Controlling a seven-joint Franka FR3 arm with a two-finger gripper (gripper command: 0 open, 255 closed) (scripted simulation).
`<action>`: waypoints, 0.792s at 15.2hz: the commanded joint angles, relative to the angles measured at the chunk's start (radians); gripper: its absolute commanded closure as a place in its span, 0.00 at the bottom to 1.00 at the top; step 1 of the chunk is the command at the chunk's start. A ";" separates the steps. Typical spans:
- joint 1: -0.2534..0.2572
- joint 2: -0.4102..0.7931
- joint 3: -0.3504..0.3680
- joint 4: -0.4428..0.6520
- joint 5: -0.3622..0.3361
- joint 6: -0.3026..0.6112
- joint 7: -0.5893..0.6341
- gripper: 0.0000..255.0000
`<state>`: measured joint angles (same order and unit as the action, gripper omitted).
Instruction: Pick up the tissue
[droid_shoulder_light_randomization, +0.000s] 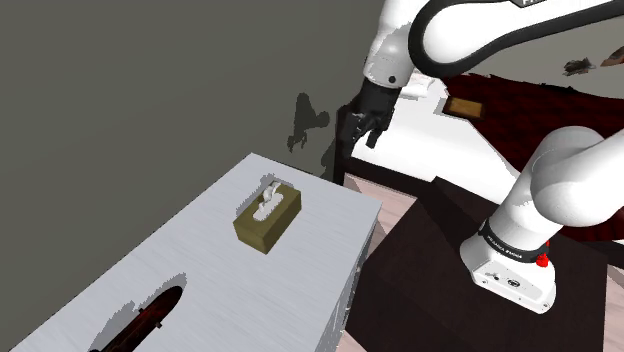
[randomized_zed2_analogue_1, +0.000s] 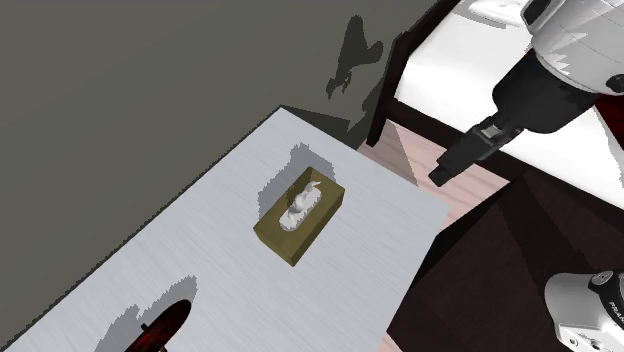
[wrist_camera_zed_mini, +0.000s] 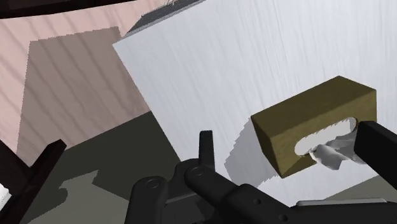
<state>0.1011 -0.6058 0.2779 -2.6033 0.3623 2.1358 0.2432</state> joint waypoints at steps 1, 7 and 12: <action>0.009 0.057 0.041 0.006 0.029 0.081 0.044 0.00; 0.009 0.258 0.162 0.066 0.061 0.310 0.178 0.00; -0.020 0.452 0.261 0.156 -0.010 0.484 0.336 0.00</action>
<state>0.0901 -0.2090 0.5141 -2.4723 0.3791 2.5738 0.5362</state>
